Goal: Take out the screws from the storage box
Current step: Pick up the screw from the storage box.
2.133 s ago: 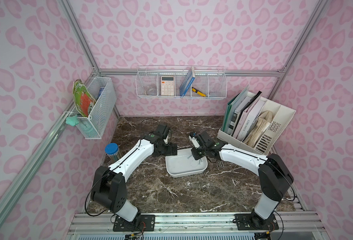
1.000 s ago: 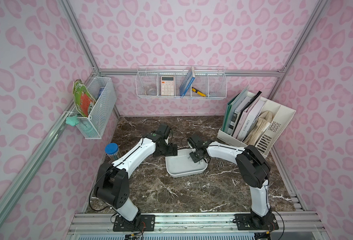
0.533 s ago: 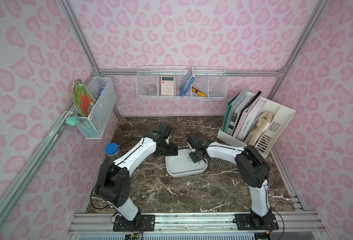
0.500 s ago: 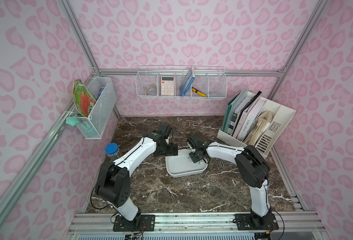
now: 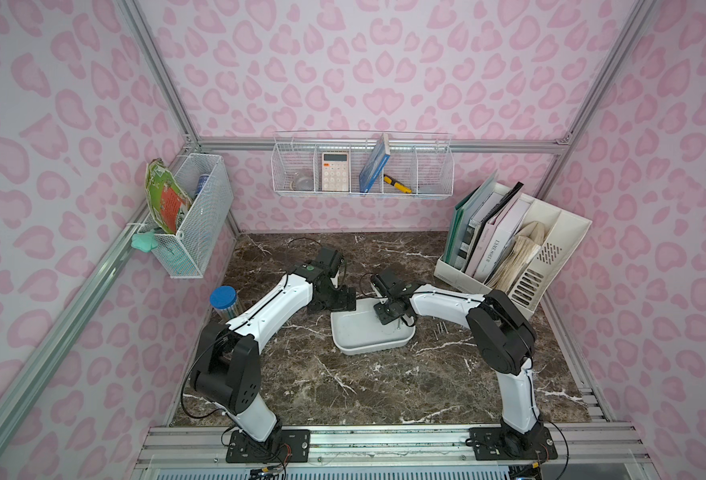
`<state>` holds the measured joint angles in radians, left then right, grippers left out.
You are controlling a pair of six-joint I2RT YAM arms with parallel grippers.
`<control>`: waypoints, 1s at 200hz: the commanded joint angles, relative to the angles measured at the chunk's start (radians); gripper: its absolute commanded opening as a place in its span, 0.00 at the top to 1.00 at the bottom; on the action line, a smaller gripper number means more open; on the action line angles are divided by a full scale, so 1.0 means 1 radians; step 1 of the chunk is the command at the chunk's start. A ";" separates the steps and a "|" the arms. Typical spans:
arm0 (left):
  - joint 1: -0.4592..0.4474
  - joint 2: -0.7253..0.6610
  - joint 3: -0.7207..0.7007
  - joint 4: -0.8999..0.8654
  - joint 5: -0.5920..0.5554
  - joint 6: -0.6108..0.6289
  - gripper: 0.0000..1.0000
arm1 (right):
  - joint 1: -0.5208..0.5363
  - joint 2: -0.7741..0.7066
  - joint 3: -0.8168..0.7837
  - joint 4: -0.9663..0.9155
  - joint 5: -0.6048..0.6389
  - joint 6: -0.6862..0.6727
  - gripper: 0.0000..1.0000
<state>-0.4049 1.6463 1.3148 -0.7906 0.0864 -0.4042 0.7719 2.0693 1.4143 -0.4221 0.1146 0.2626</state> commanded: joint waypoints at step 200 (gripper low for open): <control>-0.002 -0.020 -0.002 -0.006 0.010 0.016 0.03 | -0.279 -0.576 -0.386 0.162 -0.087 0.148 0.97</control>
<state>-0.4061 1.6341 1.3151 -0.7902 0.0933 -0.3931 0.5556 1.5318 1.0725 -0.2821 -0.0250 0.3958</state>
